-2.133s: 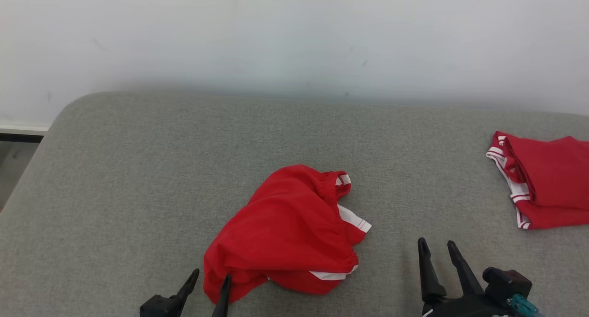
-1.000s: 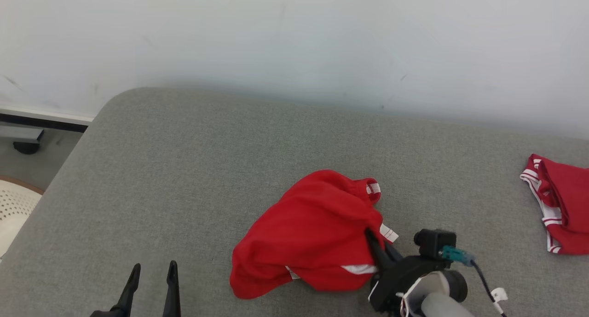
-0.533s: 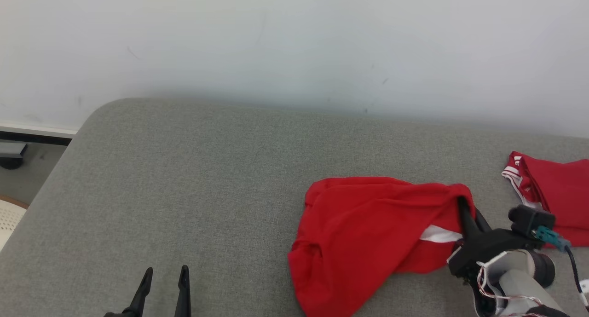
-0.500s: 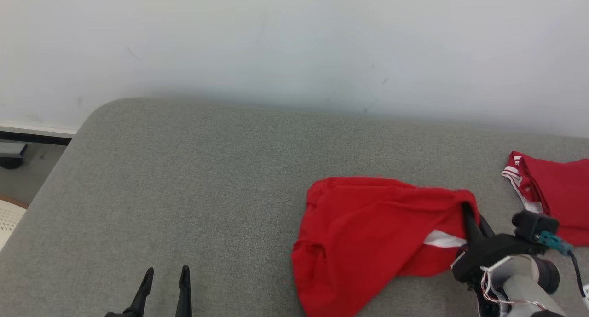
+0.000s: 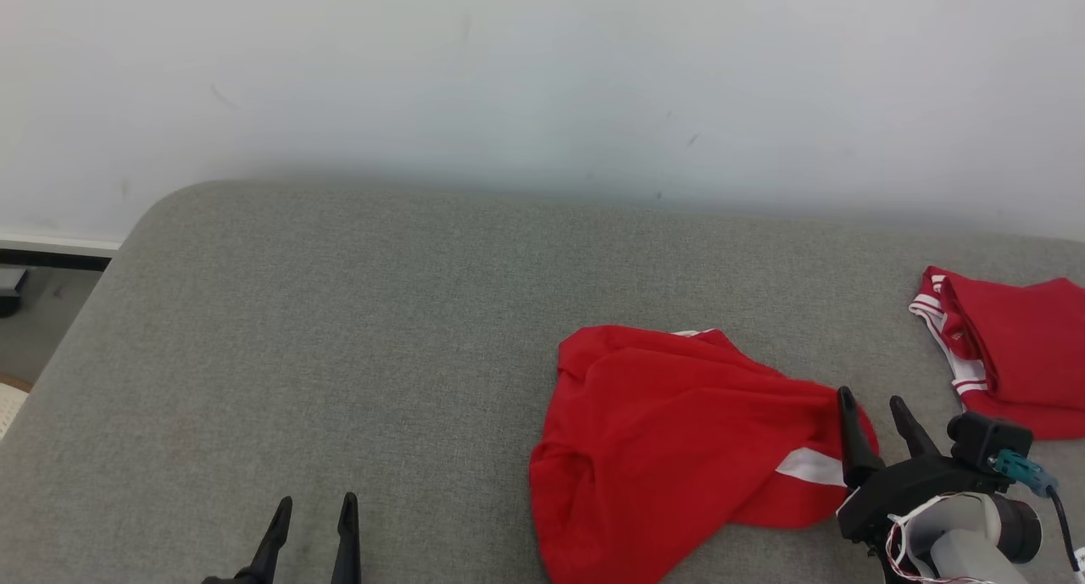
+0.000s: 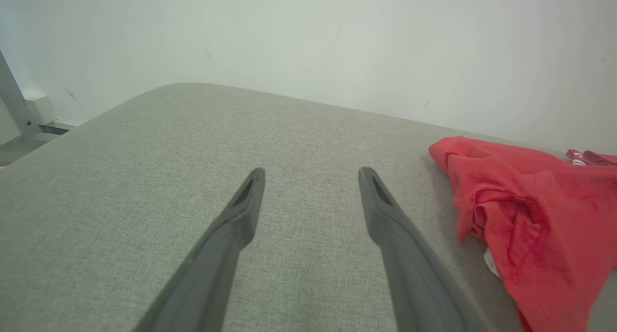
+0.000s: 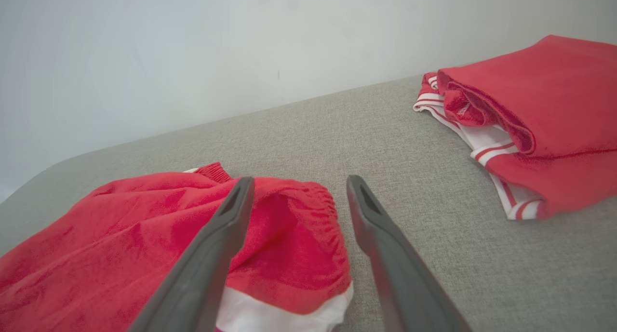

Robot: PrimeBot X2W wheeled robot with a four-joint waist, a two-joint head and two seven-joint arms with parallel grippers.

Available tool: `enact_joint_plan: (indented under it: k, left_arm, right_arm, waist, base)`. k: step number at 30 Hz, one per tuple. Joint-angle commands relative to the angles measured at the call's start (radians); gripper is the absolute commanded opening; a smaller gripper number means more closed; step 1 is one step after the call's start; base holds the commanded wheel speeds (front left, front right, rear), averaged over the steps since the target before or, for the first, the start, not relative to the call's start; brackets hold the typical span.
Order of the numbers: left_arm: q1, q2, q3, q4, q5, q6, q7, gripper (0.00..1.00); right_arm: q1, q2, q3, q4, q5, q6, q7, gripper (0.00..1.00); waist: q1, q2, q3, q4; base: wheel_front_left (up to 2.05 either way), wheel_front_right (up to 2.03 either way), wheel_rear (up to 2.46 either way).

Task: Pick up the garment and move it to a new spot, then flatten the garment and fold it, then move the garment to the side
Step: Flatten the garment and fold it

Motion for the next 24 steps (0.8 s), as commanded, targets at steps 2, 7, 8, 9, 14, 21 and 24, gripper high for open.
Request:
enact_joint_plan:
  k: [2, 7, 8, 9, 14, 21, 24]
  left_arm:
    - [-0.006, -0.003, 0.002, 0.002, 0.007, -0.004, -0.002, 1.0]
    - [-0.011, -0.005, -0.003, -0.002, 0.008, -0.007, -0.002, 1.0]
    - [-0.011, -0.005, -0.006, -0.004, 0.008, -0.008, -0.002, 1.0]
    - [-0.01, -0.005, -0.012, -0.005, 0.009, -0.008, -0.002, 1.0]
    - [-0.009, -0.006, -0.064, 0.01, 0.009, -0.012, -0.002, 1.0]
    - [-0.036, -0.006, -0.266, 0.058, -0.027, -0.013, -0.002, 1.0]
    - [-0.056, -0.005, -0.333, 0.08, -0.05, -0.013, -0.002, 1.0]
  right_arm:
    - [0.029, 0.007, -0.022, -0.033, -0.027, -0.003, -0.011, 1.0]
    - [0.07, 0.03, -0.068, -0.144, -0.068, -0.003, -0.02, 1.0]
    - [0.085, 0.035, -0.073, -0.17, -0.078, -0.003, -0.022, 1.0]
    - [0.1, 0.044, -0.08, -0.196, -0.085, -0.003, -0.022, 1.0]
    - [0.164, 0.08, -0.104, -0.282, -0.125, -0.003, -0.025, 1.0]
    - [0.269, 0.141, -0.111, -0.42, -0.185, -0.003, -0.024, 1.0]
    - [0.316, 0.156, -0.119, -0.478, -0.2, -0.003, -0.024, 1.0]
  waist:
    - [0.0, 0.0, -0.003, -0.006]
    - [0.0, 0.0, -0.003, -0.016]
    - [0.0, 0.0, -0.003, -0.018]
    - [0.0, 0.0, -0.002, -0.02]
    - [0.0, 0.0, 0.001, -0.027]
    - [0.0, 0.0, 0.012, -0.038]
    - [0.0, 0.0, 0.019, -0.046]
  base:
    - [0.0, 0.0, 0.0]
    - [0.0, 0.0, 0.0]
    - [0.0, 0.0, 0.0]
    - [0.0, 0.0, 0.0]
    - [0.0, 0.0, 0.0]
    - [0.0, 0.0, 0.0]
    - [0.0, 0.0, 0.0]
